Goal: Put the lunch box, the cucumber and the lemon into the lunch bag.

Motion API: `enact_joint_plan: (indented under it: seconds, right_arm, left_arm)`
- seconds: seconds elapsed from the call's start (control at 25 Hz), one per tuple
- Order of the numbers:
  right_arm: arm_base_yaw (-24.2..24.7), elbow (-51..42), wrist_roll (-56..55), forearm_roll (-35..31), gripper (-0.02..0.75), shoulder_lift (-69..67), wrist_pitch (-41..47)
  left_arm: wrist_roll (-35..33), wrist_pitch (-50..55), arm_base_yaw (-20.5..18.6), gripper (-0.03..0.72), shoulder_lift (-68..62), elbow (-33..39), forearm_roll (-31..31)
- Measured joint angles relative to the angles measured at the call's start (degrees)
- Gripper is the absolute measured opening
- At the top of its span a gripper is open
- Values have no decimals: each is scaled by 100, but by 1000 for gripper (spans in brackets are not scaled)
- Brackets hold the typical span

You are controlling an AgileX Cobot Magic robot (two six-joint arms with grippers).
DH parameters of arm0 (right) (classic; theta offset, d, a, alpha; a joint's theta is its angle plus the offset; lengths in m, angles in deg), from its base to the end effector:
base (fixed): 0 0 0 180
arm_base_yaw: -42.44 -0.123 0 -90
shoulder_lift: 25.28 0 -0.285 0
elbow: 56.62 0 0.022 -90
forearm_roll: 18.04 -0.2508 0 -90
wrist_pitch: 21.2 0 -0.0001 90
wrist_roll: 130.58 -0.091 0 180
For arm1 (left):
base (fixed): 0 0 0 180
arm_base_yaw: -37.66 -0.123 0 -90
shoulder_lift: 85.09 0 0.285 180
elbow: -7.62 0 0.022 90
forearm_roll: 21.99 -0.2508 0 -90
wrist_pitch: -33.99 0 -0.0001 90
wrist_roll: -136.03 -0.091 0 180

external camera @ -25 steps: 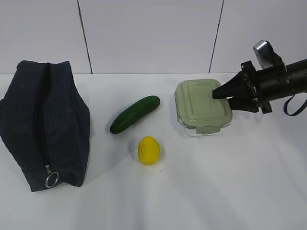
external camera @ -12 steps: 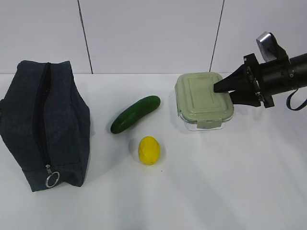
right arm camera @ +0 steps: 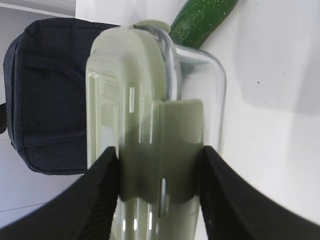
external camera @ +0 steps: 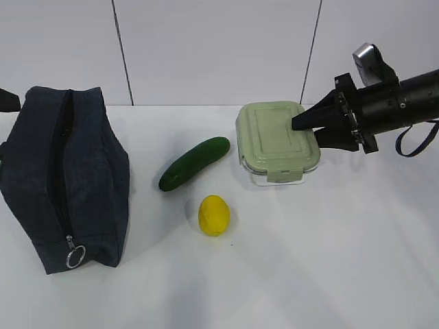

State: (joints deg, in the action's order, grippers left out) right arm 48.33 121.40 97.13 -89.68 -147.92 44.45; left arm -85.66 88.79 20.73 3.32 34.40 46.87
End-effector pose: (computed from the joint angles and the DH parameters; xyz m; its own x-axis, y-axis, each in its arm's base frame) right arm 0.3946 0.0384 0.1958 -0.9449 0.1279 -0.3014 -0.1936 0.5241 0.8294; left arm 0.2808 0.0129 0.2596 -0.8191 -0.4183 -0.3925 0.0212 0.6617 -0.7494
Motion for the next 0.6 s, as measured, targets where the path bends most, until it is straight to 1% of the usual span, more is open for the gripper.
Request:
enact_joint_plan:
  seconds: [0.16, 0.36, 0.6]
  right_arm:
    - [-12, 0, -24, -26, 364, 0, 0]
    - [-117, 0, -47, -237, 364, 0, 0]
    - [-139, 0, -47, -266, 364, 0, 0]
  left_arm:
    - [-160, 12, 0, 509, -78, -8, 43]
    - [-205, 12, 23, 507, -91, -8, 46]
    - [-232, -128, 377, 503, -348, -8, 36]
